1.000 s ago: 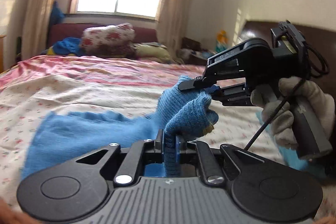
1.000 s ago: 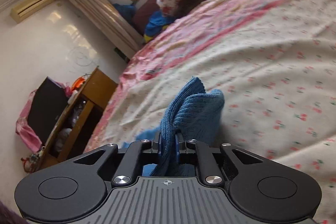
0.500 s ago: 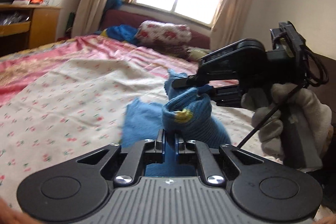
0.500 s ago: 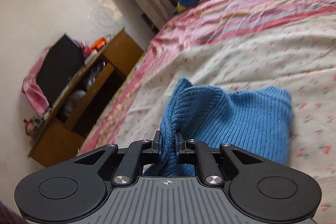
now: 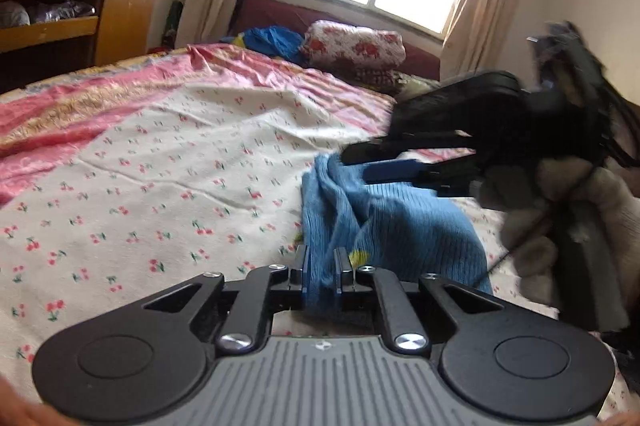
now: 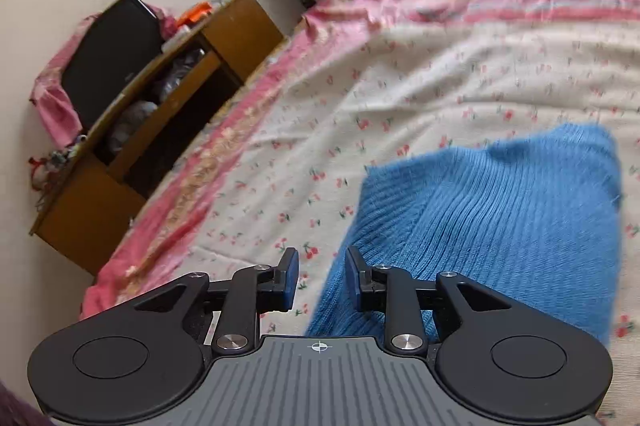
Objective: Fold small clothes
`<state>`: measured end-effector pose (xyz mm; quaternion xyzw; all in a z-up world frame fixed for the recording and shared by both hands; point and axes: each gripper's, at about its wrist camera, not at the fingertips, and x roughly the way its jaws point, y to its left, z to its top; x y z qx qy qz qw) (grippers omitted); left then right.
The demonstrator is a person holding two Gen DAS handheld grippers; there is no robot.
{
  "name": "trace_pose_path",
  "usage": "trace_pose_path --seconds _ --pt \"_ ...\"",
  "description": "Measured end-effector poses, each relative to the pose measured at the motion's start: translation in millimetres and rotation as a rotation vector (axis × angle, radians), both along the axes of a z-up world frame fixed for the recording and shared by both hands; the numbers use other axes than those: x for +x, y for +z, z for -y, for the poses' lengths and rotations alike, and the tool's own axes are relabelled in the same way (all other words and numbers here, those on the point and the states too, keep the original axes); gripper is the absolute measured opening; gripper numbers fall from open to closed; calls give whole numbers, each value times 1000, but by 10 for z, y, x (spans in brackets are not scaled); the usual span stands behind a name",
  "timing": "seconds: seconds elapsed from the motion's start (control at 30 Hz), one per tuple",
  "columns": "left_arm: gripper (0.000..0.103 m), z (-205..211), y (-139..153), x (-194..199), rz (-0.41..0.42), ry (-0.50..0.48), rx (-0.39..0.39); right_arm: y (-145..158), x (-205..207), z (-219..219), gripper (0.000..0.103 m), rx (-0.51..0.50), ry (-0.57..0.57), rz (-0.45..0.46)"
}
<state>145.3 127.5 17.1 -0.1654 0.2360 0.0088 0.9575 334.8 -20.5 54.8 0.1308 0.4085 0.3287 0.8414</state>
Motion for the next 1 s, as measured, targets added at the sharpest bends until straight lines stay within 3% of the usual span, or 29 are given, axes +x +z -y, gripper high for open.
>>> trace_pose_path --seconds 0.23,0.37,0.5,0.7,0.8,1.0 --pt "23 172 158 152 65 -83 59 115 -335 376 27 -190 -67 175" --pt "23 291 216 414 90 -122 108 -9 -384 504 27 -243 -89 173" --pt "23 310 152 740 28 -109 120 -30 -437 572 26 -257 -122 209" --pt "21 181 -213 889 -152 -11 187 -128 -425 474 27 -305 -86 222" --pt "22 54 -275 831 -161 4 157 -204 -385 337 27 -283 -59 192" --pt "22 60 -208 740 -158 36 170 -298 -365 66 27 -296 -37 209"
